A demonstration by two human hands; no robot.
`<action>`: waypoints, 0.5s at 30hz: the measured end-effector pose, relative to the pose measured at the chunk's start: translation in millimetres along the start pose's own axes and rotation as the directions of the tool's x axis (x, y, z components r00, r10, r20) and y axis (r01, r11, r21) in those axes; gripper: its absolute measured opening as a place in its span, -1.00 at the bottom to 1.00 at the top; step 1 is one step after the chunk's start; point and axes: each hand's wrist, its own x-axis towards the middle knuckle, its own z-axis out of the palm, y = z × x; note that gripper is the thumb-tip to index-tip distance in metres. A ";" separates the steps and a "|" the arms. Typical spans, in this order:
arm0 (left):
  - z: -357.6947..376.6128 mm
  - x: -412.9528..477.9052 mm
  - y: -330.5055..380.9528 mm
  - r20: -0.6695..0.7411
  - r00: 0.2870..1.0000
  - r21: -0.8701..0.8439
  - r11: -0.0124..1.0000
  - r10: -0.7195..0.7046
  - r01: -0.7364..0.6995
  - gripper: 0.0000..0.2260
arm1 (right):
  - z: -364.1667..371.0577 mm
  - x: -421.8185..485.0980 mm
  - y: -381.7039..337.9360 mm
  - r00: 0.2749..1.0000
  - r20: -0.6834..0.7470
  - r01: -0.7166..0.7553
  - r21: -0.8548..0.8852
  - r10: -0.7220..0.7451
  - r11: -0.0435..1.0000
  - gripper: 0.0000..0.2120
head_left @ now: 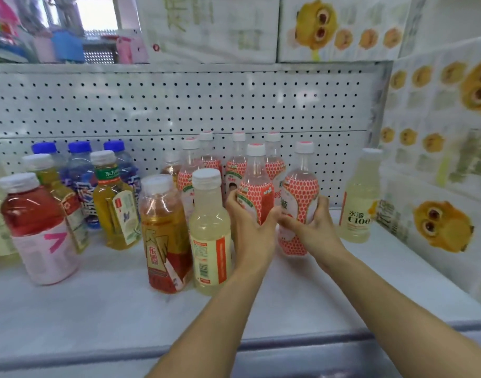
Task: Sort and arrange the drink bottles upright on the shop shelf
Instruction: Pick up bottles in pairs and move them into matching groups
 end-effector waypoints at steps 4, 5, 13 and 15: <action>3.2 5.8 -3.3 -0.027 1.000 0.093 0.996 0.009 -0.006 -0.25 | -5.1 7.3 0.9 0.991 0.127 -0.041 -0.065 0.049 0.997 -0.34; 3.1 4.1 -3.5 -0.017 1.000 0.136 0.991 0.008 -0.006 -0.23 | -12.2 5.9 0.7 0.982 0.179 -0.037 -0.119 0.058 0.992 -0.32; -18.9 -53.1 3.2 0.165 0.985 0.379 0.918 0.054 -0.114 -0.25 | -91.4 13.8 0.6 0.880 -0.368 0.173 -0.339 -0.300 0.925 -0.50; -29.1 -70.6 7.4 0.203 0.959 0.422 0.866 0.197 -0.267 -0.36 | -104.9 31.1 5.4 0.873 -0.459 0.002 -0.336 -0.165 0.942 -0.30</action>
